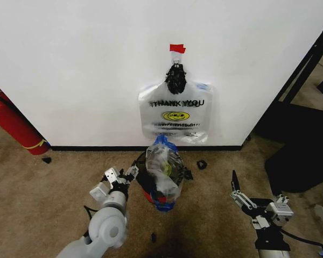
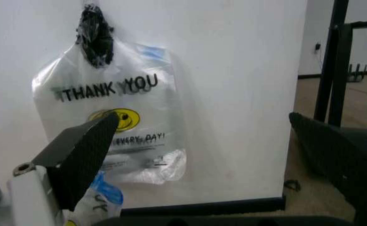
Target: Pick up the garbage bag from the wall and place it over the trash bin.
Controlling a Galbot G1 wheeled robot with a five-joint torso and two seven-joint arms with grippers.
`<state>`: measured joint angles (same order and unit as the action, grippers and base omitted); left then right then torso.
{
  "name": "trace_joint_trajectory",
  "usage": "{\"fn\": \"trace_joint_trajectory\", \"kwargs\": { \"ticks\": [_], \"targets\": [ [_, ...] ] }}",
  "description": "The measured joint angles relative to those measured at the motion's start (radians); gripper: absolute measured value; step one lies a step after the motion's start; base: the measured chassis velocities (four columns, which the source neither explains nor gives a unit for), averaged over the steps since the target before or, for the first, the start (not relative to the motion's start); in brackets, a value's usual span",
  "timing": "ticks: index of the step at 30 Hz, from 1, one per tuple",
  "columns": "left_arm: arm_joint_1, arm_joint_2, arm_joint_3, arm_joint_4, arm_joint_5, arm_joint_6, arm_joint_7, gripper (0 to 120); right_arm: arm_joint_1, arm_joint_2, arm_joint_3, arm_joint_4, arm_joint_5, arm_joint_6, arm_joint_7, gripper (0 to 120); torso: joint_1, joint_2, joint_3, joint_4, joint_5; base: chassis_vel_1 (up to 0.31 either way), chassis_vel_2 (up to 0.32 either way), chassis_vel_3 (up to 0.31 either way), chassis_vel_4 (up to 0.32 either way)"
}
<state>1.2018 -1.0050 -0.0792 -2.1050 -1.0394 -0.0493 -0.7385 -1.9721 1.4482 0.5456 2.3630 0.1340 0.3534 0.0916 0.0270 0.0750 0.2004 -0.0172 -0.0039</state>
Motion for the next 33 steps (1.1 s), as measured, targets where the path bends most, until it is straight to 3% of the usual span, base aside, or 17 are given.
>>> {"fn": "trace_joint_trajectory", "kwargs": {
  "ticks": [2,6,8,12,17,23,33],
  "targets": [
    [-0.007,0.025,-0.012,-0.026,0.001,0.006,0.008,99,0.003,-0.004,0.001,-0.002,0.0,-0.003,-0.001,100,0.0,0.0,0.0,-0.0001,-0.0001,0.0,0.0,0.0,0.0],
    [-0.006,0.067,-0.017,-0.067,0.001,0.016,0.077,100,0.004,-0.005,0.002,-0.005,0.002,-0.004,-0.001,100,0.0,0.0,0.0,-0.0001,0.0001,0.0,0.0,0.0,0.0],
    [-0.007,0.118,-0.004,-0.116,0.051,0.084,0.16,100,0.006,-0.004,0.005,-0.011,0.004,-0.002,-0.003,100,0.0,0.0,0.0,0.0001,0.0001,0.0,0.0,0.0,0.0],
    [-0.036,0.157,0.021,-0.177,0.049,0.236,0.194,100,0.005,0.0,0.007,-0.018,0.005,0.009,-0.004,100,0.0,0.0,0.0,-0.0001,0.0,0.0,0.0,0.0,0.0],
    [-0.102,0.205,0.07,-0.171,0.065,0.342,0.251,100,-0.006,0.002,0.012,-0.023,0.007,0.03,-0.008,100,0.0,0.0,0.0,-0.0001,0.0001,0.0,0.0,0.0,0.0],
    [-0.178,0.205,0.126,-0.12,0.024,0.457,0.169,100,-0.017,0.003,0.013,-0.024,0.007,0.042,-0.012,100,0.0,0.0,0.0,-0.0001,0.0001,0.0,0.0,0.0,0.0],
    [-0.258,0.174,0.181,-0.043,-0.005,0.489,0.099,89,-0.021,0.007,0.008,-0.005,0.001,0.043,-0.015,100,0.0,0.0,0.0,-0.0001,0.0,0.0,0.0,0.0,0.0]
  ]
}}
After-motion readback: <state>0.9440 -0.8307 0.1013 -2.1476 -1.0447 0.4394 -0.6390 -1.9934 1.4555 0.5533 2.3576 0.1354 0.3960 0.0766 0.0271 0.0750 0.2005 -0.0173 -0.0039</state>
